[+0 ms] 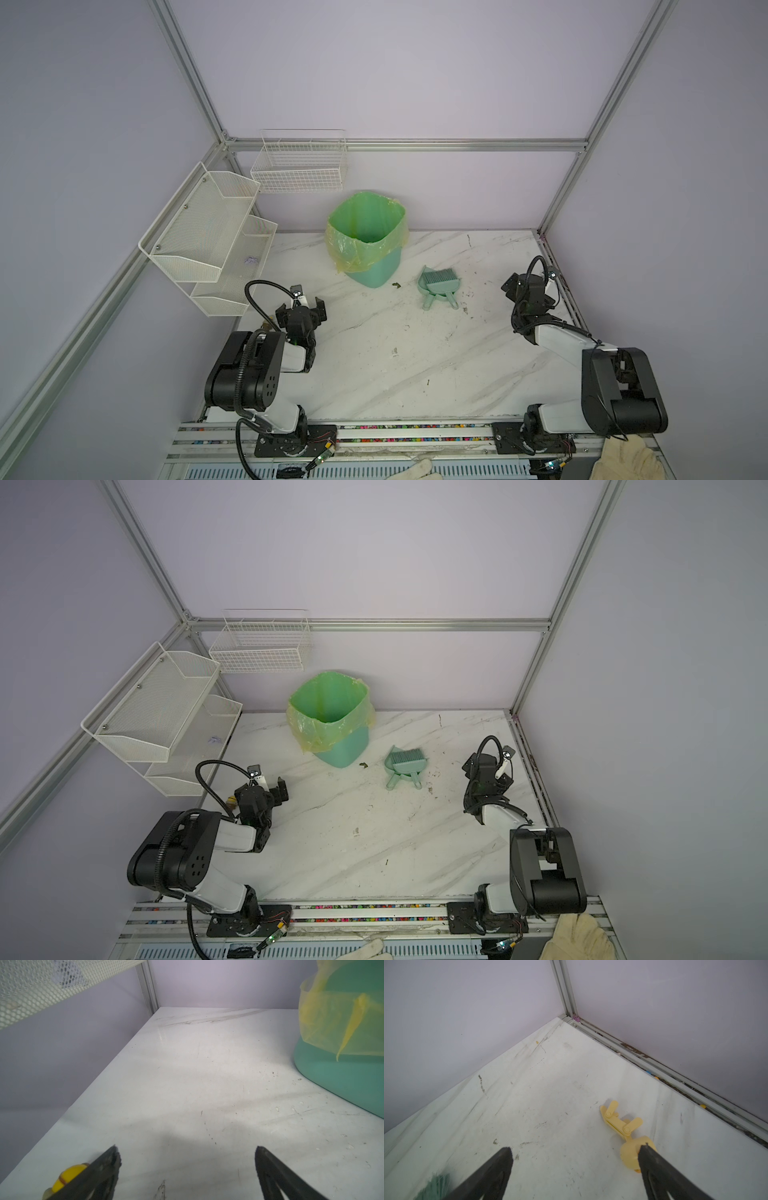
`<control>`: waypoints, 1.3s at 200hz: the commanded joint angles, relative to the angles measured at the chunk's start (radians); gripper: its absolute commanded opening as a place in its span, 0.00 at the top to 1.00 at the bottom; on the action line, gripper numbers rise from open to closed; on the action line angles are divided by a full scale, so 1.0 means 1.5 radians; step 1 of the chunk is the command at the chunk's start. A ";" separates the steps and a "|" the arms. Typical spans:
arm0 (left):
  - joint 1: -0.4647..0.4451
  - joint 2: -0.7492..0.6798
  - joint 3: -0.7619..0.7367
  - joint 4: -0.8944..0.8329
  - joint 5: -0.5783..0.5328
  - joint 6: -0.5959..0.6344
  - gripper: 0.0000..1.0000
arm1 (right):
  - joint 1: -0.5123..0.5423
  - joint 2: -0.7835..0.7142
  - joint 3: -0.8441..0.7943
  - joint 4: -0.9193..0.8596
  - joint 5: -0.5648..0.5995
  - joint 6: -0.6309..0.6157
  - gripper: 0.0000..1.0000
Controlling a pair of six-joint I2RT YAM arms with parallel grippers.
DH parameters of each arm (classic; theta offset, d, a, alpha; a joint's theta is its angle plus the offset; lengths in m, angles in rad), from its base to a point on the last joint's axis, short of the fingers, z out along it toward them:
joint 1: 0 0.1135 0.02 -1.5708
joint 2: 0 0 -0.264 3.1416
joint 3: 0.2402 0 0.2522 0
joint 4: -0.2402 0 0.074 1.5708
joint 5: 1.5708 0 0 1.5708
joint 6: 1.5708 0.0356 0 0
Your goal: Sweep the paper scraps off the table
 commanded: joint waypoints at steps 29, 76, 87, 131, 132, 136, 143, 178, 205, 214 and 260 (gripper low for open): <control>0.004 -0.005 0.034 0.038 0.004 0.007 0.00 | -0.003 0.067 -0.028 0.179 0.059 -0.034 0.03; 0.004 -0.005 0.034 0.039 0.005 0.007 0.00 | -0.003 0.043 -0.115 0.360 0.076 -0.047 0.03; 0.004 -0.005 0.033 0.039 0.004 0.007 0.00 | -0.003 0.044 -0.119 0.379 0.077 -0.064 0.03; 0.005 -0.005 0.034 0.038 0.005 0.007 0.00 | -0.003 0.095 -0.181 0.581 0.104 -0.104 0.03; 0.005 -0.005 0.034 0.038 0.005 0.007 0.00 | -0.003 0.097 -0.183 0.587 0.104 -0.103 0.03; 0.004 -0.005 0.033 0.038 0.005 0.007 0.00 | -0.003 0.104 -0.187 0.613 0.104 -0.112 0.02; 0.005 -0.005 0.034 0.039 0.005 0.007 0.00 | -0.003 0.111 -0.190 0.638 0.103 -0.133 0.03; 0.004 -0.005 0.034 0.038 0.004 0.007 0.00 | -0.003 0.111 -0.177 0.613 0.057 -0.140 0.03; 0.004 -0.005 0.034 0.039 0.005 0.007 0.00 | 0.000 0.132 -0.149 0.610 -0.016 -0.201 0.03; 0.004 -0.005 0.034 0.040 0.005 0.007 0.00 | 0.006 0.137 -0.143 0.603 -0.030 -0.213 0.03; 0.004 -0.005 0.033 0.039 0.005 0.007 0.00 | 0.015 0.208 -0.176 0.742 -0.149 -0.279 0.03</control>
